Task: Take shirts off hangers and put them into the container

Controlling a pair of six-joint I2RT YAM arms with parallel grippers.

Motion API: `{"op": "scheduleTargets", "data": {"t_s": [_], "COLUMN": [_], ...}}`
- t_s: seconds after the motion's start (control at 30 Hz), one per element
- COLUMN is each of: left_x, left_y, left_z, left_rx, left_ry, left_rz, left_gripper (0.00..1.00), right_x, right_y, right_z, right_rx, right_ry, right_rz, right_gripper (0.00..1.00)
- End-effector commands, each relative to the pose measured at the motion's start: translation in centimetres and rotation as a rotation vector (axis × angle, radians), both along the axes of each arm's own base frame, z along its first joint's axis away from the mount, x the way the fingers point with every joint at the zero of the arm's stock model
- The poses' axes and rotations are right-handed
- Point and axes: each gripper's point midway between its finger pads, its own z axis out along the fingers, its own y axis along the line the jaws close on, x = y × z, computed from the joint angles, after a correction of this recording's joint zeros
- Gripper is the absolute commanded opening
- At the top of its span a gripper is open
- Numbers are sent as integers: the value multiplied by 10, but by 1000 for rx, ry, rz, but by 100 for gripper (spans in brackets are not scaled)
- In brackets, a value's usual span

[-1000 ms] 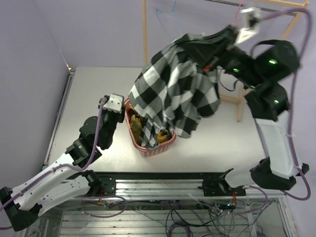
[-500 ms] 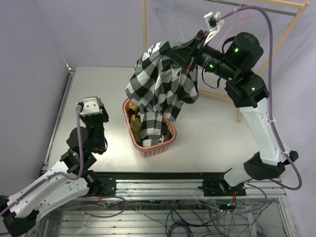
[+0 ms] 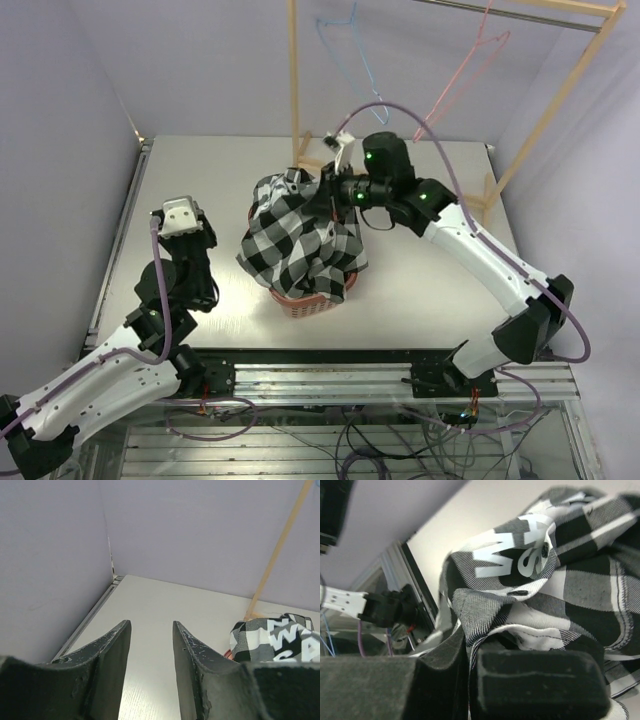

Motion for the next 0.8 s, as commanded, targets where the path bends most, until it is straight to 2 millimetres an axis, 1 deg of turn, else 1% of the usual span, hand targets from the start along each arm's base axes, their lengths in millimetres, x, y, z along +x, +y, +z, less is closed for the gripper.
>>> {"op": "scheduleTargets", "data": {"t_s": [0.0, 0.03, 0.17, 0.3, 0.37, 0.5, 0.57, 0.7, 0.77], "left_x": [2, 2, 4, 6, 6, 8, 9, 10, 10], "left_y": [-1, -2, -5, -7, -7, -10, -12, -13, -13], "left_z": [5, 5, 4, 2, 2, 0, 0, -1, -1], "left_rx": [-14, -11, -5, 7, 10, 14, 15, 23, 22], "left_ry": [-8, -5, -2, 9, 11, 15, 17, 22, 20], "left_rz": [-3, -3, -13, -15, -13, -21, -29, -32, -34], "left_gripper": [49, 50, 49, 49, 49, 49, 49, 49, 49], "right_x": [-5, -5, -16, -21, -20, -28, -32, -42, -45], "right_y": [6, 5, 6, 7, 6, 6, 2, -10, -16], "right_z": [-52, -69, -143, -196, -219, -262, -287, -325, -337], "right_rx": [-150, -198, -396, -540, -577, -621, -669, -755, -782], "right_ry": [27, 40, 115, 147, 177, 260, 307, 374, 380], "right_rz": [-14, -23, -24, -38, -57, -34, -42, -70, -97], "right_gripper": [0, 0, 0, 0, 0, 0, 0, 0, 0]}}
